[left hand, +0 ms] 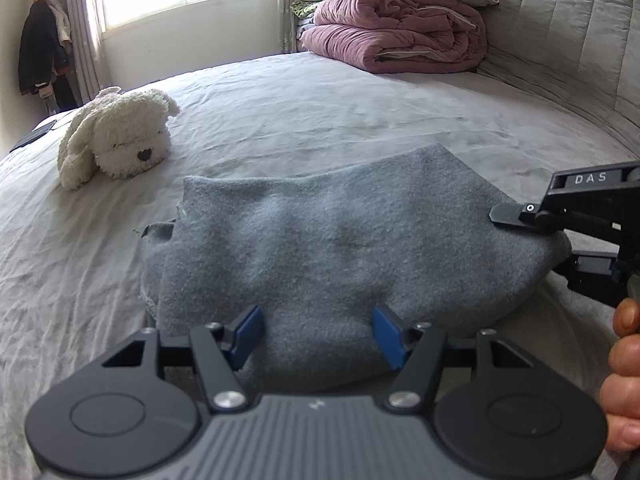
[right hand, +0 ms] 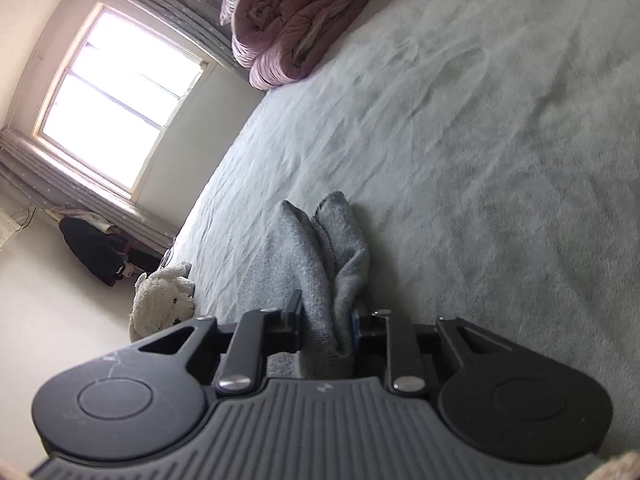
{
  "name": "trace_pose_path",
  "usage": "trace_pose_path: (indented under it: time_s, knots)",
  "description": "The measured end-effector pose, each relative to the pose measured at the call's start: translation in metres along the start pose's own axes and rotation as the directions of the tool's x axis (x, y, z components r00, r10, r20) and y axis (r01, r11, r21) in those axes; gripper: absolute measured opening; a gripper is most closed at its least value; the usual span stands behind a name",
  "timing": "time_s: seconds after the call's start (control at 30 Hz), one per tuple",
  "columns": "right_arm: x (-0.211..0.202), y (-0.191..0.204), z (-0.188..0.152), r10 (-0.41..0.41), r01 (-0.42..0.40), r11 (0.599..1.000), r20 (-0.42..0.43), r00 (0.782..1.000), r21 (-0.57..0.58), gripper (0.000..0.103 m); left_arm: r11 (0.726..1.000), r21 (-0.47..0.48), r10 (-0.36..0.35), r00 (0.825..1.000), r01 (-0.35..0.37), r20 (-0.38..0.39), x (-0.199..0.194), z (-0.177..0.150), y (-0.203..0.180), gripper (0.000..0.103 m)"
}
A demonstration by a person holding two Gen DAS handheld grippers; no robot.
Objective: Fold clothes
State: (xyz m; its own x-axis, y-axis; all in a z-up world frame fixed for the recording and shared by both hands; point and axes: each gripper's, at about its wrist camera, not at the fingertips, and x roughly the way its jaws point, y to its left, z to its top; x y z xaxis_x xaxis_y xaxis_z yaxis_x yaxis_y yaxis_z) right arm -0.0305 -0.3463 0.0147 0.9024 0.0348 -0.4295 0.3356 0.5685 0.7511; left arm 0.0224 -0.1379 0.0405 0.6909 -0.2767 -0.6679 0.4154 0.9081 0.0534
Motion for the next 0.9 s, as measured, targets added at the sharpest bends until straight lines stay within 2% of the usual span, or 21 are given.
trace_pose_path:
  time_s: [0.07, 0.17, 0.37, 0.5, 0.57, 0.63, 0.7, 0.8, 0.9]
  knots:
    - [-0.002, 0.009, 0.000, 0.025, -0.024, 0.999, 0.009, 1.000, -0.043, 0.020, 1.000, -0.008, 0.001, 1.000, -0.001, -0.001, 0.000, 0.000, 0.000, 0.064]
    - [-0.005, 0.018, -0.001, 0.022, -0.019, 0.994, 0.026, 0.999, -0.111, 0.018, 1.000, -0.015, 0.002, 1.000, -0.002, -0.003, 0.001, 0.001, -0.001, 0.064]
    - [-0.003, 0.022, -0.003, -0.005, 0.011, 0.988, 0.038, 0.999, -0.157, 0.018, 1.000, -0.019, -0.006, 1.000, 0.006, -0.002, 0.001, 0.001, 0.001, 0.064]
    - [-0.006, 0.046, -0.008, 0.034, -0.014, 0.954, 0.062, 0.998, -0.299, 0.017, 0.998, -0.053, -0.038, 0.999, 0.038, -0.015, 0.000, 0.004, 0.009, 0.064]
    - [-0.007, 0.059, -0.010, 0.049, -0.019, 0.925, 0.067, 0.997, -0.380, 0.017, 0.987, -0.133, -0.098, 0.994, 0.091, -0.044, -0.004, 0.010, 0.025, 0.064]
    - [-0.007, 0.072, -0.013, 0.057, -0.015, 0.889, 0.079, 0.995, -0.458, 0.017, 0.963, -0.238, -0.140, 0.989, 0.122, -0.057, -0.015, 0.016, 0.050, 0.062]
    - [-0.007, 0.088, -0.021, 0.070, -0.011, 0.841, 0.089, 0.994, -0.541, 0.017, 0.955, -0.275, -0.126, 0.992, 0.115, -0.020, -0.032, 0.021, 0.072, 0.062]
    - [-0.005, 0.119, -0.049, 0.080, 0.013, 0.713, 0.099, 0.992, -0.701, 0.016, 0.942, -0.328, -0.069, 0.997, 0.071, 0.019, -0.050, 0.029, 0.108, 0.063]
    - [0.004, 0.151, -0.095, 0.078, 0.003, 0.560, 0.057, 0.995, -0.829, 0.015, 0.880, -0.466, -0.093, 0.995, 0.095, 0.026, -0.049, 0.032, 0.152, 0.063]
